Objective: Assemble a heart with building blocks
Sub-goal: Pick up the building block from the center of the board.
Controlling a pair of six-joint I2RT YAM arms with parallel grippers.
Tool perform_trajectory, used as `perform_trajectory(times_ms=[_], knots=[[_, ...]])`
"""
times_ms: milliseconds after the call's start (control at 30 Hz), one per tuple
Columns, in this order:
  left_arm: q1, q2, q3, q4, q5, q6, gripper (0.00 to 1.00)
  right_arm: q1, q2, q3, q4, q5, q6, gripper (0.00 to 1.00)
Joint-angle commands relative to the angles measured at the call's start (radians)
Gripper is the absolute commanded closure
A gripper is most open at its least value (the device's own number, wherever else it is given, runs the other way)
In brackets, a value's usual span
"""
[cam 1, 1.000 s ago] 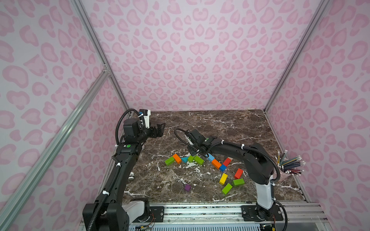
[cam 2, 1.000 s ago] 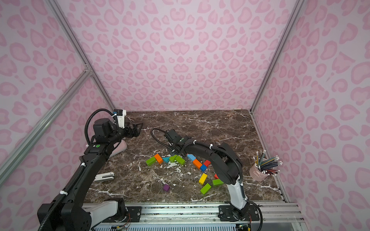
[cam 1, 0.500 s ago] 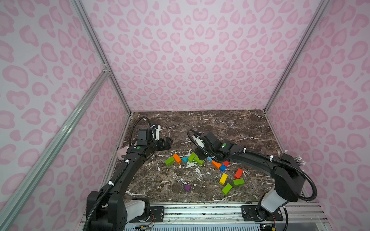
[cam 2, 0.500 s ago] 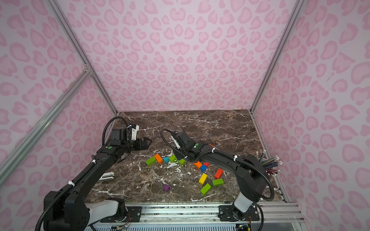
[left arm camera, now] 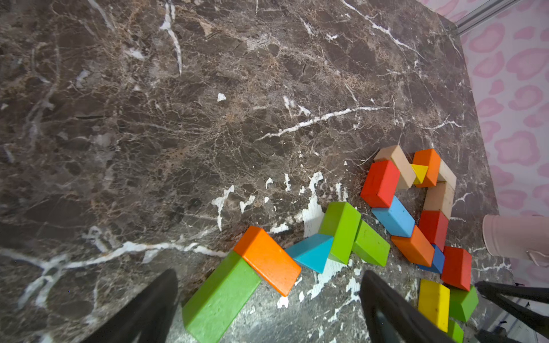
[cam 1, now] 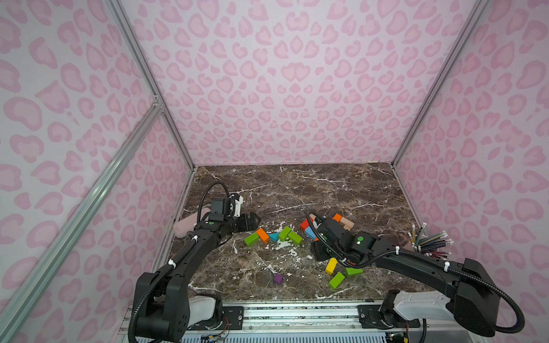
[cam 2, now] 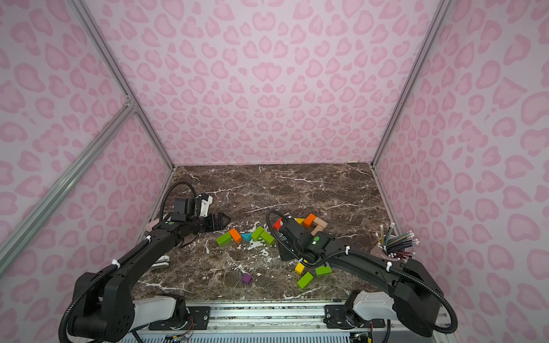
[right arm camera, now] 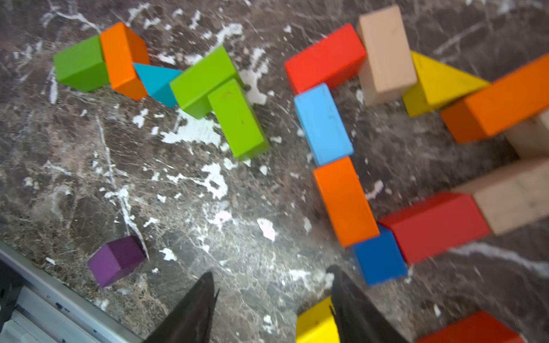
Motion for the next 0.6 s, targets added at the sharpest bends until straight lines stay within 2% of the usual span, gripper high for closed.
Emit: perform_trajectory(times_ms=[0,233,400,567], knots=[[0.0,0.01,-0.002,0.064,0.02,0.027,0.02,0.017,-0.053,-0.044,-0.084,0.062,0.195,0.29],[-0.001,0.01,0.001,0.077,0.028,0.037,0.02,0.015,-0.169,-0.179,-0.044,0.08,0.342,0.22],[-0.001,0.004,0.002,0.081,0.03,0.036,0.02,0.0,-0.232,-0.241,0.033,0.076,0.374,0.2],[-0.001,-0.005,0.001,0.081,0.024,0.037,0.02,-0.003,-0.243,-0.252,0.03,0.092,0.402,0.18]])
